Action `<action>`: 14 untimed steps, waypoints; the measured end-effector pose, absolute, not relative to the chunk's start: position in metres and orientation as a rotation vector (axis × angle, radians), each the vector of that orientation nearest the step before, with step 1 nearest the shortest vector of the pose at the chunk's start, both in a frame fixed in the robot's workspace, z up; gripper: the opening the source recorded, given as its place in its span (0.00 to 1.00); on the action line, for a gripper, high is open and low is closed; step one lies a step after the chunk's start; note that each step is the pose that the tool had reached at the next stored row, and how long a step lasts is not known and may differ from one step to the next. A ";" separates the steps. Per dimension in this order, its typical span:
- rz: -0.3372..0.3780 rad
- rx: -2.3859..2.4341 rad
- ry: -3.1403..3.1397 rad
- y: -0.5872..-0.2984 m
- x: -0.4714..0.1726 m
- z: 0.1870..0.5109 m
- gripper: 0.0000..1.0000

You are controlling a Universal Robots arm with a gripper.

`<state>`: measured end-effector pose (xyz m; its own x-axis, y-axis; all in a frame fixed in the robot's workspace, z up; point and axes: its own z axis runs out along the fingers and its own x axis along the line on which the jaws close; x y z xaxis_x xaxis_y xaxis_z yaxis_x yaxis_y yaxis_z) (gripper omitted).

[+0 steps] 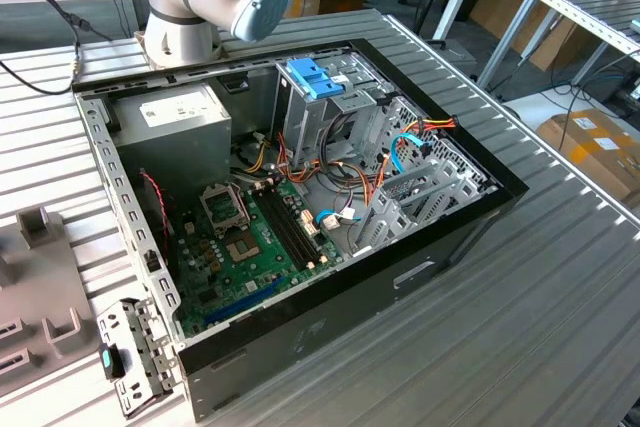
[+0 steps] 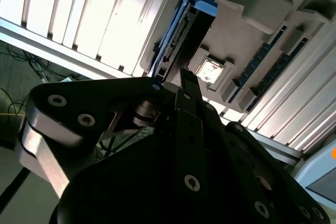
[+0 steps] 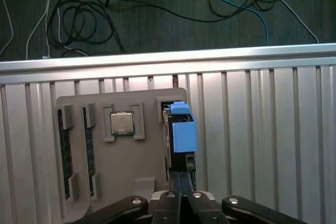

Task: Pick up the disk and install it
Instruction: 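Pick up the disk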

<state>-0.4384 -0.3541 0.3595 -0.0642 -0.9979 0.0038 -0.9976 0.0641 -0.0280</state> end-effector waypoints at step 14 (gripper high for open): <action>-0.019 -2.145 2.287 -0.354 -0.439 0.355 0.11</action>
<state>-0.4388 -0.3541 0.3554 -0.0643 -0.9979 0.0040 -0.9979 0.0642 -0.0129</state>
